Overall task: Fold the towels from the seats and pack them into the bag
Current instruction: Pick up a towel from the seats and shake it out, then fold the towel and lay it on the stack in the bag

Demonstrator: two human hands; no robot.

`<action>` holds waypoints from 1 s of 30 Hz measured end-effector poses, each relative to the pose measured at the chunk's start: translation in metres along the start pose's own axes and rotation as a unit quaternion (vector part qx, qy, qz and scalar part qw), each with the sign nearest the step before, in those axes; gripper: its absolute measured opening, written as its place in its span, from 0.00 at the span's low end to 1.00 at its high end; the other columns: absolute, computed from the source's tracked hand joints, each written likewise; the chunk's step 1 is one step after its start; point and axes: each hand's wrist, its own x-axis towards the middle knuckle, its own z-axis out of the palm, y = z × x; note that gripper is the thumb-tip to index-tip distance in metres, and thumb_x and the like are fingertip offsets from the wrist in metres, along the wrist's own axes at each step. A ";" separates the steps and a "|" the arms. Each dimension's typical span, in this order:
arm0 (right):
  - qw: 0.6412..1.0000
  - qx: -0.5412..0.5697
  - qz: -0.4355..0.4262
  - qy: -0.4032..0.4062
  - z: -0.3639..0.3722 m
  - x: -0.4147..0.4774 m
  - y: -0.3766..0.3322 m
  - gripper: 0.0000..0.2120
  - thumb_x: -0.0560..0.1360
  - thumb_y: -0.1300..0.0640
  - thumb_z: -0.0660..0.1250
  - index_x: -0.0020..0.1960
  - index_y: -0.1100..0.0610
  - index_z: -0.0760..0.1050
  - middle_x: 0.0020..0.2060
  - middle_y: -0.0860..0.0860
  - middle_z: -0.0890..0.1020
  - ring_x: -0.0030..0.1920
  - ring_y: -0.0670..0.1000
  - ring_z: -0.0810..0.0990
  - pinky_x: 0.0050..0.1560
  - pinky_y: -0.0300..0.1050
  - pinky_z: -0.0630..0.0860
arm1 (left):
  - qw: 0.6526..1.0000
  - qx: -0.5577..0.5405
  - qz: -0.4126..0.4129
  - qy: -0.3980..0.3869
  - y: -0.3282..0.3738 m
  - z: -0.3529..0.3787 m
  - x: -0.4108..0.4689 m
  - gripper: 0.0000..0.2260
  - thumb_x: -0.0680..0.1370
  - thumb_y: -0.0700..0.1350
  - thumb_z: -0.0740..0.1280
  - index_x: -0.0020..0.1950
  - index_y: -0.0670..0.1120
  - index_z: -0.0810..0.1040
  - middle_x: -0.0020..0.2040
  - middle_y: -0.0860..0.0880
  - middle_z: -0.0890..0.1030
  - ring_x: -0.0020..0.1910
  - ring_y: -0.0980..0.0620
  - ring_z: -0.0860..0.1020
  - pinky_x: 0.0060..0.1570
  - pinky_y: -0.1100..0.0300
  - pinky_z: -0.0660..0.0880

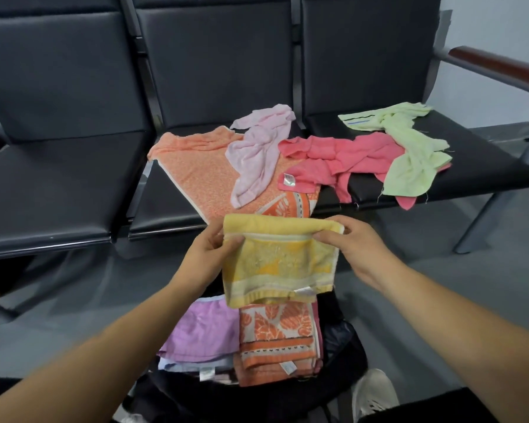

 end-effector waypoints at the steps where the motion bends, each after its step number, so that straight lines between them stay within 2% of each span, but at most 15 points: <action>1: 0.999 0.041 0.032 -0.008 0.002 0.002 0.005 0.06 0.74 0.64 0.75 0.50 0.58 0.82 0.43 0.54 0.86 0.45 0.50 0.84 0.49 0.42 0.79 | 1.000 -0.006 -0.012 0.006 -0.003 0.002 0.000 0.14 0.80 0.43 0.70 0.65 0.48 0.75 0.54 0.40 0.84 0.53 0.40 0.84 0.51 0.47 0.81; 3: 0.991 0.101 0.093 -0.011 0.006 0.004 0.013 0.04 0.76 0.65 0.73 0.50 0.61 0.80 0.45 0.58 0.86 0.44 0.55 0.86 0.47 0.50 0.82 | 0.998 -0.004 -0.046 0.034 -0.006 0.004 -0.002 0.15 0.79 0.45 0.71 0.63 0.48 0.73 0.50 0.40 0.85 0.47 0.42 0.86 0.43 0.52 0.81; 6: 0.981 0.103 0.162 0.007 0.016 0.009 0.026 0.06 0.77 0.63 0.72 0.52 0.64 0.79 0.46 0.59 0.86 0.44 0.57 0.87 0.44 0.52 0.84 | 0.987 0.017 -0.139 0.082 -0.024 0.009 0.003 0.16 0.78 0.49 0.72 0.61 0.47 0.72 0.51 0.43 0.84 0.45 0.46 0.86 0.37 0.54 0.81; 8: 0.973 0.095 0.208 0.024 0.021 0.015 0.044 0.07 0.78 0.63 0.71 0.53 0.66 0.79 0.47 0.61 0.86 0.46 0.59 0.87 0.46 0.54 0.84 | 0.970 -0.023 -0.226 0.093 -0.042 0.010 0.007 0.15 0.78 0.48 0.72 0.59 0.41 0.75 0.52 0.41 0.84 0.46 0.44 0.85 0.40 0.51 0.82; 10: 0.962 0.088 0.253 0.051 0.026 0.022 0.068 0.13 0.77 0.63 0.73 0.57 0.70 0.77 0.48 0.64 0.85 0.44 0.59 0.86 0.45 0.54 0.84 | 0.948 -0.072 -0.299 0.078 -0.062 0.011 0.005 0.10 0.80 0.42 0.70 0.53 0.34 0.79 0.48 0.38 0.85 0.43 0.43 0.85 0.42 0.50 0.83; 12: 0.952 0.077 0.292 0.047 0.030 0.027 0.091 0.25 0.75 0.59 0.75 0.66 0.69 0.72 0.52 0.63 0.84 0.47 0.59 0.86 0.43 0.52 0.84 | 0.932 -0.059 -0.352 0.058 -0.086 0.011 0.000 0.07 0.80 0.37 0.69 0.48 0.32 0.79 0.43 0.39 0.85 0.41 0.43 0.84 0.43 0.51 0.83; 14: 0.942 0.023 0.334 0.015 0.036 0.025 0.107 0.31 0.75 0.54 0.76 0.70 0.63 0.66 0.57 0.60 0.82 0.53 0.58 0.84 0.47 0.52 0.82 | 0.924 -0.006 -0.380 0.037 -0.109 0.013 -0.006 0.08 0.78 0.37 0.72 0.50 0.32 0.79 0.46 0.37 0.85 0.46 0.39 0.84 0.51 0.45 0.82; 16: 0.928 -0.091 0.361 -0.026 0.043 0.020 0.123 0.30 0.74 0.49 0.75 0.69 0.59 0.66 0.60 0.56 0.79 0.58 0.58 0.80 0.57 0.55 0.79 | 0.916 0.054 -0.396 0.012 -0.124 0.016 -0.009 0.16 0.73 0.40 0.76 0.56 0.34 0.79 0.52 0.36 0.84 0.51 0.37 0.83 0.56 0.42 0.81; 17: 0.920 -0.150 0.360 -0.043 0.047 0.017 0.128 0.28 0.74 0.48 0.75 0.67 0.59 0.67 0.60 0.55 0.78 0.59 0.57 0.79 0.59 0.54 0.78 | 0.914 0.076 -0.398 0.003 -0.129 0.017 -0.008 0.18 0.73 0.41 0.76 0.59 0.36 0.77 0.54 0.38 0.83 0.52 0.39 0.83 0.53 0.45 0.81; 20: 0.905 -0.258 0.331 -0.069 0.057 0.016 0.140 0.27 0.73 0.50 0.76 0.65 0.62 0.72 0.56 0.54 0.78 0.56 0.55 0.79 0.55 0.49 0.79 | 0.915 0.096 -0.392 -0.002 -0.131 0.018 -0.002 0.19 0.76 0.40 0.74 0.63 0.41 0.73 0.55 0.43 0.81 0.50 0.45 0.82 0.44 0.54 0.81; 22: 0.901 -0.283 0.323 -0.051 0.059 0.019 0.137 0.29 0.74 0.55 0.77 0.68 0.64 0.70 0.57 0.56 0.77 0.58 0.57 0.79 0.52 0.47 0.77 | 0.915 0.079 -0.396 0.006 -0.129 0.016 0.001 0.19 0.77 0.40 0.74 0.64 0.42 0.72 0.56 0.43 0.81 0.53 0.43 0.82 0.50 0.49 0.82; 24: 0.914 -0.250 0.318 -0.026 0.054 0.027 0.137 0.30 0.72 0.56 0.77 0.69 0.64 0.70 0.59 0.58 0.77 0.60 0.59 0.78 0.53 0.49 0.76 | 0.915 0.057 -0.400 0.011 -0.128 0.012 0.002 0.18 0.77 0.41 0.74 0.63 0.42 0.73 0.57 0.43 0.81 0.56 0.41 0.82 0.56 0.44 0.81; 26: 0.924 -0.213 0.317 -0.015 0.051 0.031 0.137 0.29 0.70 0.56 0.78 0.66 0.65 0.72 0.55 0.58 0.78 0.55 0.58 0.78 0.48 0.48 0.75 | 0.916 0.050 -0.399 0.000 -0.127 0.008 0.001 0.19 0.77 0.43 0.74 0.63 0.41 0.72 0.58 0.42 0.81 0.57 0.40 0.82 0.56 0.42 0.80; 28: 0.915 -0.227 0.331 -0.038 0.050 0.028 0.140 0.27 0.69 0.57 0.78 0.63 0.63 0.74 0.54 0.58 0.80 0.53 0.59 0.81 0.48 0.48 0.78 | 0.911 0.157 -0.378 -0.049 -0.126 0.007 -0.003 0.21 0.76 0.46 0.75 0.63 0.42 0.70 0.60 0.42 0.79 0.58 0.41 0.81 0.53 0.47 0.82; 30: 0.894 -0.284 0.340 -0.064 0.054 0.018 0.142 0.20 0.69 0.59 0.75 0.59 0.61 0.75 0.52 0.57 0.81 0.53 0.59 0.82 0.47 0.49 0.81 | 0.862 0.363 -0.337 -0.107 -0.127 0.010 -0.008 0.26 0.75 0.50 0.76 0.66 0.42 0.69 0.63 0.43 0.77 0.58 0.44 0.78 0.51 0.53 0.79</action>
